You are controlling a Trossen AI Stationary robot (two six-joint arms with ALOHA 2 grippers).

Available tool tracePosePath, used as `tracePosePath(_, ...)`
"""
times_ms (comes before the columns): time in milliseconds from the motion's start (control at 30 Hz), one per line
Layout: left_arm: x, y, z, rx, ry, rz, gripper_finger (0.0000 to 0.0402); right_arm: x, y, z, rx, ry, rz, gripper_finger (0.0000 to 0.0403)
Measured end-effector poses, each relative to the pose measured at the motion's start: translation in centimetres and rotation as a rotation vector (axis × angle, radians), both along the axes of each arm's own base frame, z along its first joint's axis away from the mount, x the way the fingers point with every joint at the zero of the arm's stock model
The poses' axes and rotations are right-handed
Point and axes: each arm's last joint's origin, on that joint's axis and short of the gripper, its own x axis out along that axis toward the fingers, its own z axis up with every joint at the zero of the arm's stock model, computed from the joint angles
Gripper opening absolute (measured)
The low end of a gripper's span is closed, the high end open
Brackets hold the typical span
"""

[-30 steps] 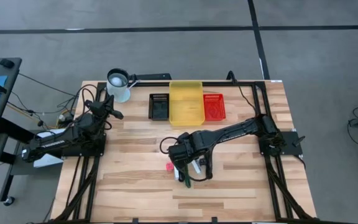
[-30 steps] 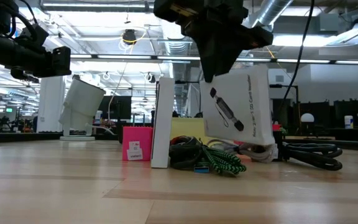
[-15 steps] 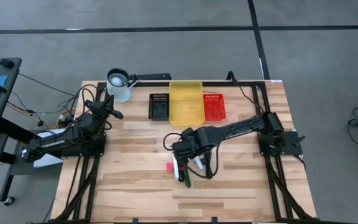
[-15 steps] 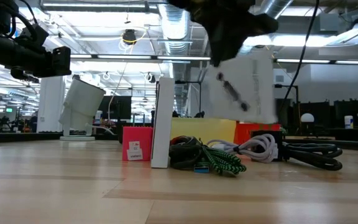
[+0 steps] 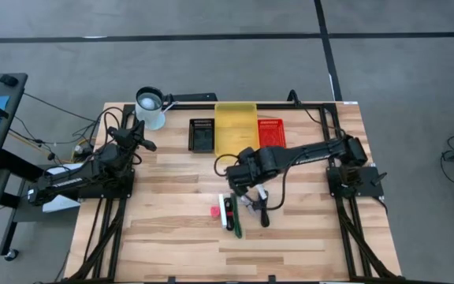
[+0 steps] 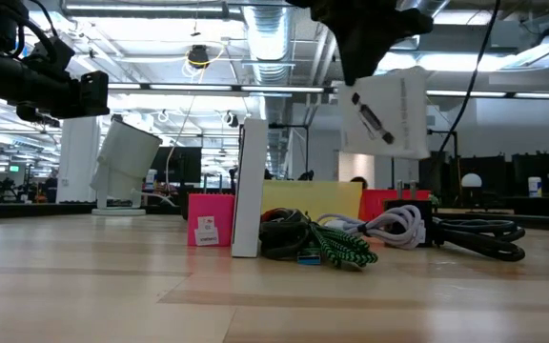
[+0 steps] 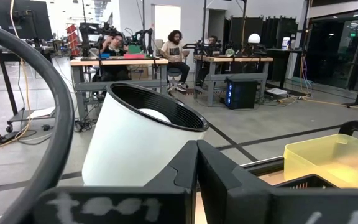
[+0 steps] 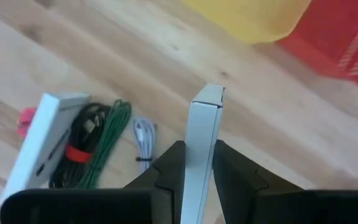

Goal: Pick and place items into bin
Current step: Put the white card reader box into the red bin

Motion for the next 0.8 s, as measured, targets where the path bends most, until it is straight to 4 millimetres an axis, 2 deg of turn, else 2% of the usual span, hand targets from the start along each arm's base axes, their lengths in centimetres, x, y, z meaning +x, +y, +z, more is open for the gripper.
tracePosePath(367,0.0,0.0,0.0,0.000,0.000,0.001,0.0000,-2.6,-5.6,3.8,-0.032,-0.034,-0.041,0.0069)
tracePosePath(533,0.0,0.0,0.0,0.000,-0.001,0.000,0.0000,-3.8,-9.5,5.0,-0.040,-0.044,-0.085,0.0069)
tracePosePath(800,0.0,0.0,0.0,0.000,-0.001,0.000,0.0000,-5.2,-16.5,4.8,0.013,-0.008,-0.136,0.0069)
